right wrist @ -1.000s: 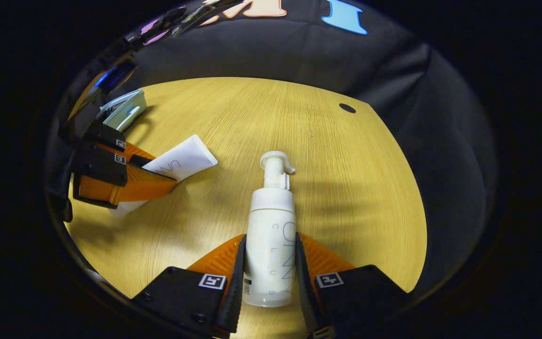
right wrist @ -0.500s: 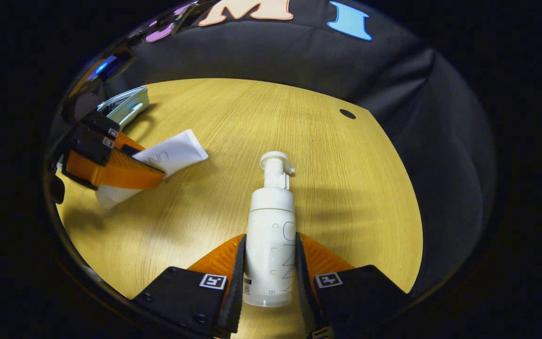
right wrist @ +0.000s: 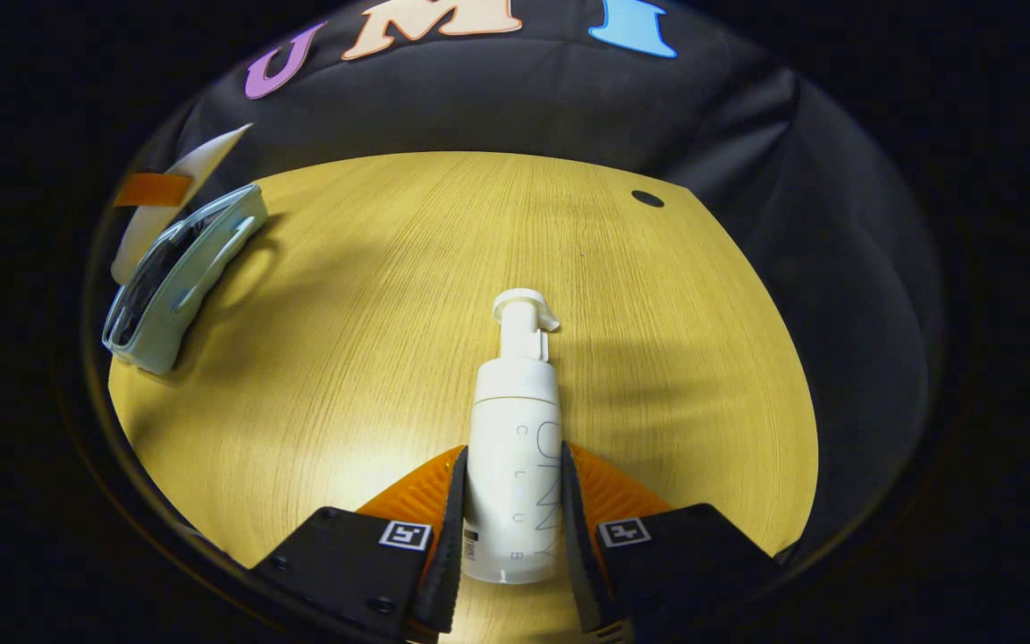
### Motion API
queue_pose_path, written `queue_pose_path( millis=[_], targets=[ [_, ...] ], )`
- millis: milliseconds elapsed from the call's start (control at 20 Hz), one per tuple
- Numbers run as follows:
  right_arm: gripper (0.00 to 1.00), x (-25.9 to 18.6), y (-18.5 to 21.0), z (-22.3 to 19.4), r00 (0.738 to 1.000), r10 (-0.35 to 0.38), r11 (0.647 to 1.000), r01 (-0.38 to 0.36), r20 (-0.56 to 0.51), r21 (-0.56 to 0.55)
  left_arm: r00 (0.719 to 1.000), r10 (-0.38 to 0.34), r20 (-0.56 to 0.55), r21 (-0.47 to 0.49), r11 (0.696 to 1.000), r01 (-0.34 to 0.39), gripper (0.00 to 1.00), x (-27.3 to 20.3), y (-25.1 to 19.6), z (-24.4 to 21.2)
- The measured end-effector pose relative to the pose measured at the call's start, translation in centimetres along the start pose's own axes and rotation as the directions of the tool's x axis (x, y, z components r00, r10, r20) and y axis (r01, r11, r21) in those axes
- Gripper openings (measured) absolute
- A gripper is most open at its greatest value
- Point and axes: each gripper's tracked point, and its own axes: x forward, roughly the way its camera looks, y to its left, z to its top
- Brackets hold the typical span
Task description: First open the suitcase, pack the skin care products into it, and then close the suitcase.
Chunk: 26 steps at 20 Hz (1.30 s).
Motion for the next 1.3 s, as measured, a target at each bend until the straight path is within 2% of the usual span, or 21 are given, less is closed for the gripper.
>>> queue_pose_path(
  millis=[100, 250, 450, 600, 750, 900, 1000, 1100, 1300],
  targets=[
    [0.53, 0.0, -0.1, 0.1, 1.000, -0.014, 1.000, 0.014, 0.001, 0.005, 0.998, 0.066, 0.014, -0.052, 0.997, -0.065, 0.07, -2.4, 5.0, -0.8],
    [0.51, -0.4, 0.3, 0.5, 1.000, -0.004, 0.999, 0.004, -0.001, 0.039, 0.984, 0.178, 0.005, -0.083, 0.981, -0.177, 0.05, -5.3, 11.6, -3.8],
    [0.51, -3.2, 1.2, 3.7, 0.997, 0.004, 1.000, -0.005, 0.074, 0.018, 0.982, 0.179, -0.068, -0.164, 0.968, -0.188, 0.05, -7.3, 16.6, -10.1],
    [0.51, -7.4, 2.5, 7.6, 0.990, 0.032, 0.999, -0.026, 0.138, -0.047, 0.980, 0.165, -0.115, -0.197, 0.963, -0.186, 0.05, -6.1, 18.1, -12.9],
    [0.51, -12.4, 5.1, 11.8, 0.973, 0.133, 0.987, -0.112, 0.189, -0.118, 0.970, 0.175, -0.168, -0.251, 0.944, -0.214, 0.05, -4.1, 19.4, -14.5],
    [0.51, -16.3, 5.4, 15.4, 0.930, 0.301, 0.950, -0.273, 0.211, -0.152, 0.968, 0.171, -0.185, -0.287, 0.932, -0.220, 0.05, -3.4, 20.3, -15.9],
    [0.51, -16.5, 4.9, 16.1, 0.901, 0.386, 0.918, -0.353, 0.200, -0.181, 0.967, 0.167, -0.191, -0.307, 0.926, -0.221, 0.05, -3.1, 20.5, -16.6],
    [0.51, -16.1, 4.8, 15.8, 0.878, 0.437, 0.892, -0.395, 0.195, -0.218, 0.971, 0.159, -0.179, -0.314, 0.926, -0.209, 0.05, -3.0, 20.6, -17.1],
    [0.51, -16.0, 4.8, 15.7, 0.857, 0.501, 0.854, -0.468, 0.120, -0.227, 0.975, 0.134, -0.175, -0.337, 0.923, -0.187, 0.05, -3.0, 20.4, -18.0]
  ],
)
